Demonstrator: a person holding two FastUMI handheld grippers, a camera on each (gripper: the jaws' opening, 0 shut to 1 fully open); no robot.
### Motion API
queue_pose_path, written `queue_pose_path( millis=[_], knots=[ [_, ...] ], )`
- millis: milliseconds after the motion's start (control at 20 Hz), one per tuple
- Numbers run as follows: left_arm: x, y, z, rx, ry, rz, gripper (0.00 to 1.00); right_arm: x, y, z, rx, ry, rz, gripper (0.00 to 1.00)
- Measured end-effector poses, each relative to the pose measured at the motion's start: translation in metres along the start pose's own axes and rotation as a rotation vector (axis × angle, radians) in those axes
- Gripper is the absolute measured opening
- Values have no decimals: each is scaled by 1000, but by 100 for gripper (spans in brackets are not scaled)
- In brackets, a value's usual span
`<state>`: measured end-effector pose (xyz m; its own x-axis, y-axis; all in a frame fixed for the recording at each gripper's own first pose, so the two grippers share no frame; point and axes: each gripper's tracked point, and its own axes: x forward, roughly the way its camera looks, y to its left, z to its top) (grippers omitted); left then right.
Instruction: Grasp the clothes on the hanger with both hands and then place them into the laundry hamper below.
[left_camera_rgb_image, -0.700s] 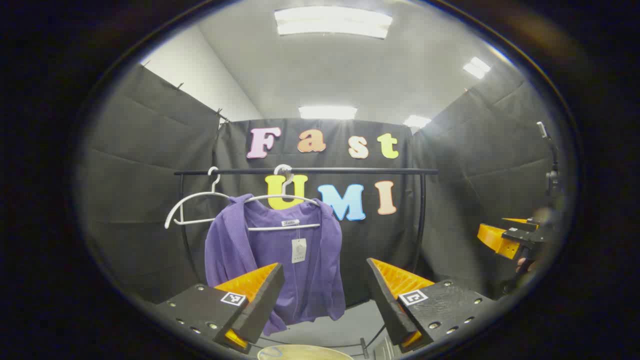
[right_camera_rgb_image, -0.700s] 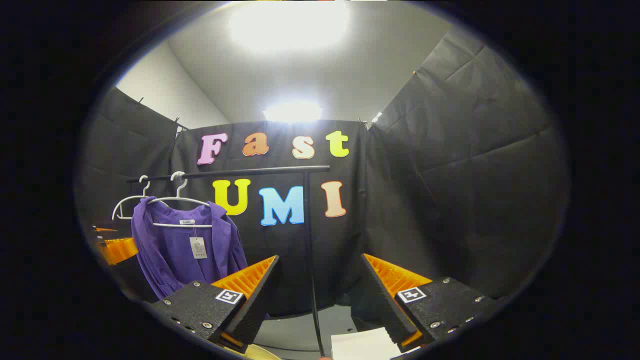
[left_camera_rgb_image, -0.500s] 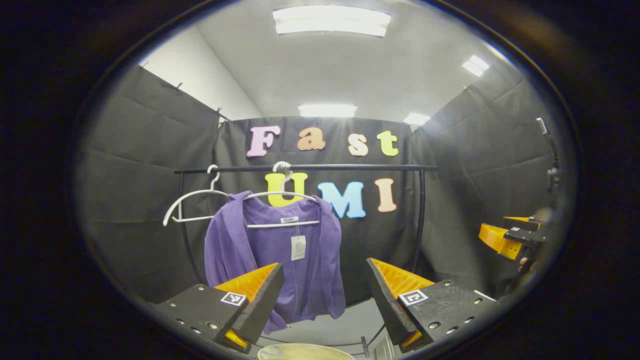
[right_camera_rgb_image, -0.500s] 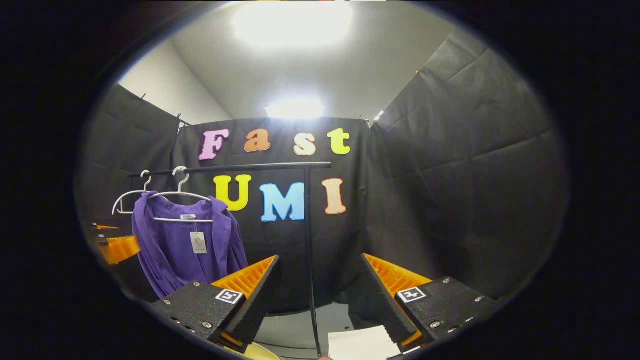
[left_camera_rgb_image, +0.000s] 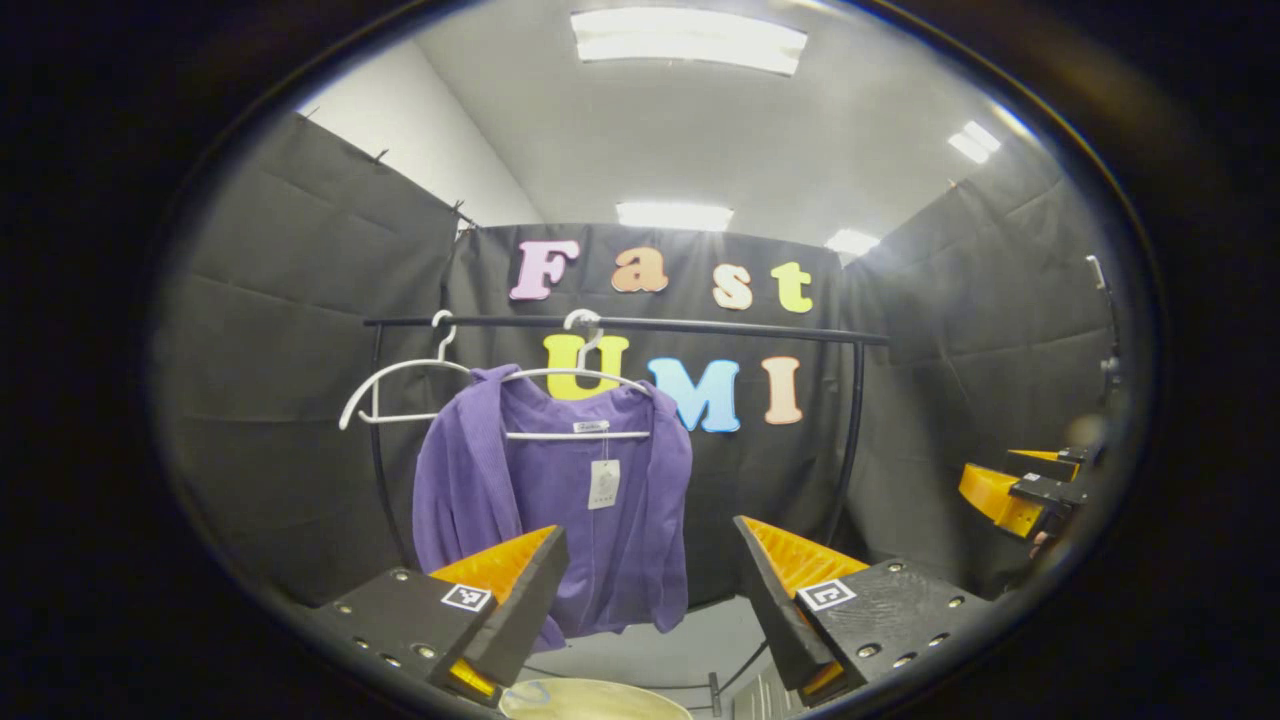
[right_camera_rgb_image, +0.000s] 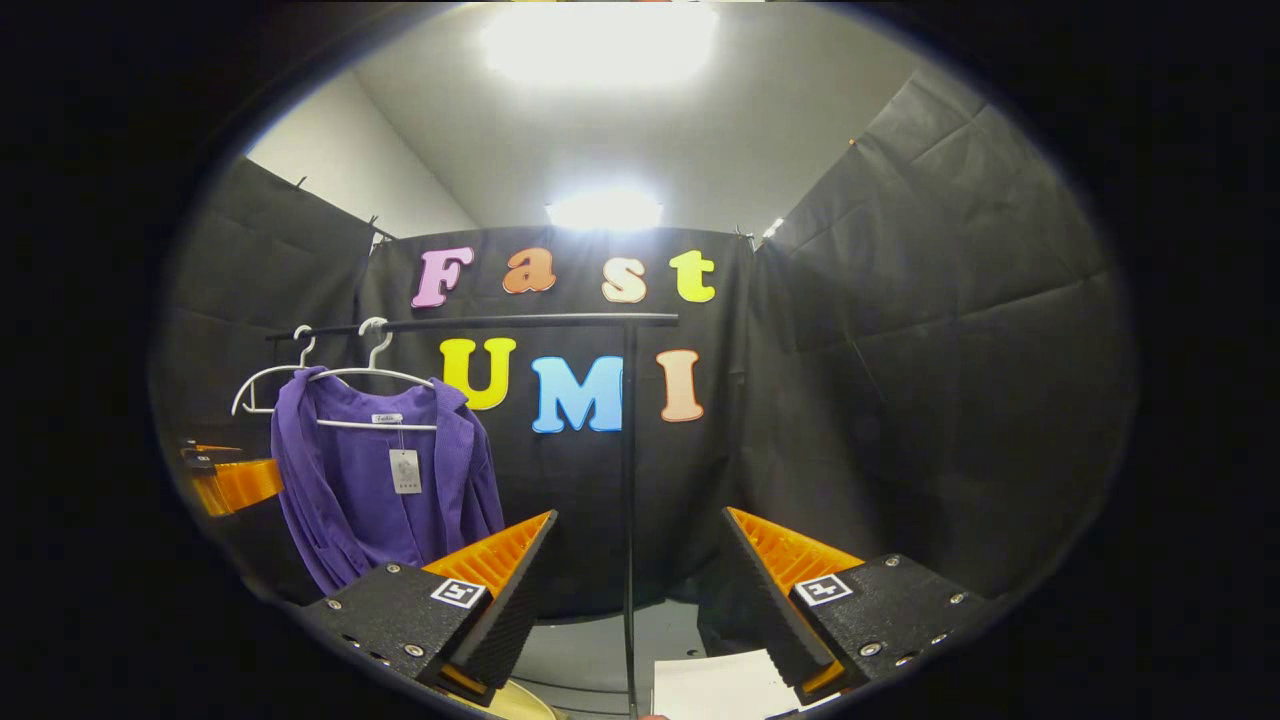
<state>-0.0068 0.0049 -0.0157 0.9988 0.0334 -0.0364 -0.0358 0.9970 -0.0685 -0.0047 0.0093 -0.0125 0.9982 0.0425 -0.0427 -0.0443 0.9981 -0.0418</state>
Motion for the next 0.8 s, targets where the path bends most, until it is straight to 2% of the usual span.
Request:
queue_pose_path(
  millis=[350, 450, 500, 600, 650, 800],
  knots=[
    [-5, 20, -1, -3, 10, 42, 98, 8, 37, 11, -9, 11, 77, 96],
    [-6, 34, 5, 7, 2, 70, 98, 15, 54, 20, -1, 3, 112, 96],
    [-8, 41, 8, 5, 0, 86, 94, 18, 64, 26, 5, 1, 135, 96],
    [-7, 57, 13, -8, 7, 119, 99, 30, 89, 35, 8, 5, 184, 96],
    [-5, 67, 15, -12, 16, 141, 94, 36, 100, 40, 6, 5, 205, 96],
    [8, 94, 22, -19, 12, 192, 98, 54, 130, 61, 0, -16, 256, 96]
  ],
)
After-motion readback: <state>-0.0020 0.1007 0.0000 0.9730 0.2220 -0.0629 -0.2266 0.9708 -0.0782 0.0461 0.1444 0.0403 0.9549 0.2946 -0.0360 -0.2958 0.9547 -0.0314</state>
